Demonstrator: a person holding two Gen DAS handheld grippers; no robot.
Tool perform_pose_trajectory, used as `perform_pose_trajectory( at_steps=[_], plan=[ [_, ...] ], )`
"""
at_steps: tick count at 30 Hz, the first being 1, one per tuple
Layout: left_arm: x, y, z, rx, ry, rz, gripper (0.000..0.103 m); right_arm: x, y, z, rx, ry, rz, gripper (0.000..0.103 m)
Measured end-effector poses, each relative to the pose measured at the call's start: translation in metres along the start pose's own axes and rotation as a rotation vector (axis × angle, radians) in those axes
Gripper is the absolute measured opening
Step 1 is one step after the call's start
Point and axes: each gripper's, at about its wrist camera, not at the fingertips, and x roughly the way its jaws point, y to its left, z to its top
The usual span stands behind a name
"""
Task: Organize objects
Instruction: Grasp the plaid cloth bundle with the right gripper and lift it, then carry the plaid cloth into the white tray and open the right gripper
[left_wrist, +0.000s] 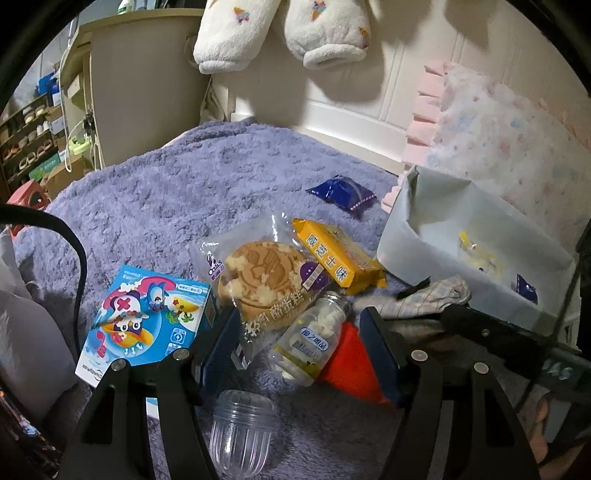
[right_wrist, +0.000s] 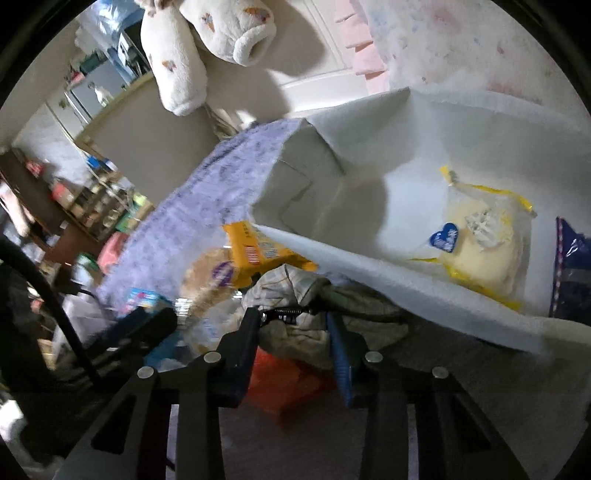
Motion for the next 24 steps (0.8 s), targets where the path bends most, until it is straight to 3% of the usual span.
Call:
perform_pose_trajectory(
  at_steps=[5, 12, 21, 24],
  plan=[
    [-0.009, -0.002, 0.003, 0.011, -0.030, -0.004, 0.067, -0.021, 0.021, 0.005, -0.028, -0.016, 0.043, 0.034],
    [-0.028, -0.009, 0.011, 0.023, -0.080, -0.043, 0.067, -0.068, 0.039, 0.012, -0.071, -0.117, 0.049, 0.034],
    [-0.047, -0.039, 0.028, 0.097, -0.162, -0.063, 0.067, -0.105, 0.006, 0.027, 0.041, -0.248, 0.007, 0.034],
    [-0.049, -0.057, 0.026, 0.144, -0.174, -0.082, 0.067, -0.121, -0.009, 0.029, 0.085, -0.331, -0.074, 0.034]
  ],
)
